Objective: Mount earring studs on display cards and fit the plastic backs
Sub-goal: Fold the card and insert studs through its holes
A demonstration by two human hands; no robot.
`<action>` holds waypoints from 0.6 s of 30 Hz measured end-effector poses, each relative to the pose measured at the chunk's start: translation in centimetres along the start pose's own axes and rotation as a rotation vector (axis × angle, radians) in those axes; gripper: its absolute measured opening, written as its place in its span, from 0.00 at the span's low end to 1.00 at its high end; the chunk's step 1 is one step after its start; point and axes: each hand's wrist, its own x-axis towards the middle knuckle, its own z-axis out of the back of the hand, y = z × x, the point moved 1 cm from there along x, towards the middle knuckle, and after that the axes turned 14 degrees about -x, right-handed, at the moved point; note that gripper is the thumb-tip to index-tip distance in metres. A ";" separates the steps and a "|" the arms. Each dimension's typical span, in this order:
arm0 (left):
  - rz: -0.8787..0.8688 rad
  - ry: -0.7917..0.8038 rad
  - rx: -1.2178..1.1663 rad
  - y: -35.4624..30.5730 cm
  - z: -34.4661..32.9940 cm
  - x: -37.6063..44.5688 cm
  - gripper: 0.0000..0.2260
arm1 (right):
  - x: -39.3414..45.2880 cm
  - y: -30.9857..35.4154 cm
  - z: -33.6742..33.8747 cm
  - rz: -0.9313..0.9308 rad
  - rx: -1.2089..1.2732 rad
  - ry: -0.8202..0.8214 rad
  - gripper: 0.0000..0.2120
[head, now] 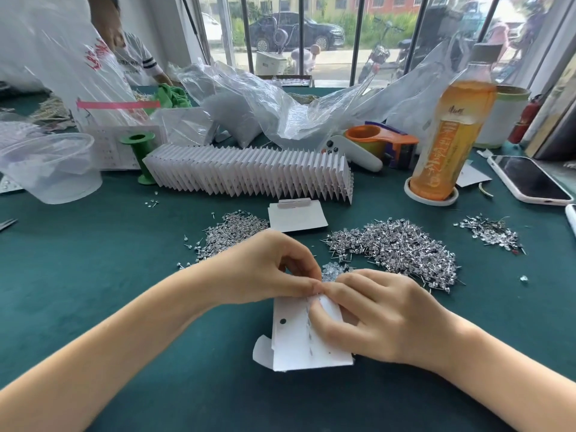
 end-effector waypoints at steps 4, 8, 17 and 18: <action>-0.042 -0.284 -0.162 0.4 1.0 0.2 0.13 | -0.3 -1.3 -0.5 -0.310 0.251 -0.026 0.10; -0.082 -0.211 0.040 1.5 1.3 -0.3 0.04 | -1.0 -2.2 -0.9 -0.886 0.406 0.039 0.11; -0.147 -0.116 0.260 2.1 0.3 -0.1 0.03 | -1.1 -2.1 -1.3 -1.022 0.448 0.109 0.18; -0.154 -0.120 0.270 2.1 0.3 0.0 0.03 | -1.0 -2.2 -1.3 -1.000 0.433 0.101 0.17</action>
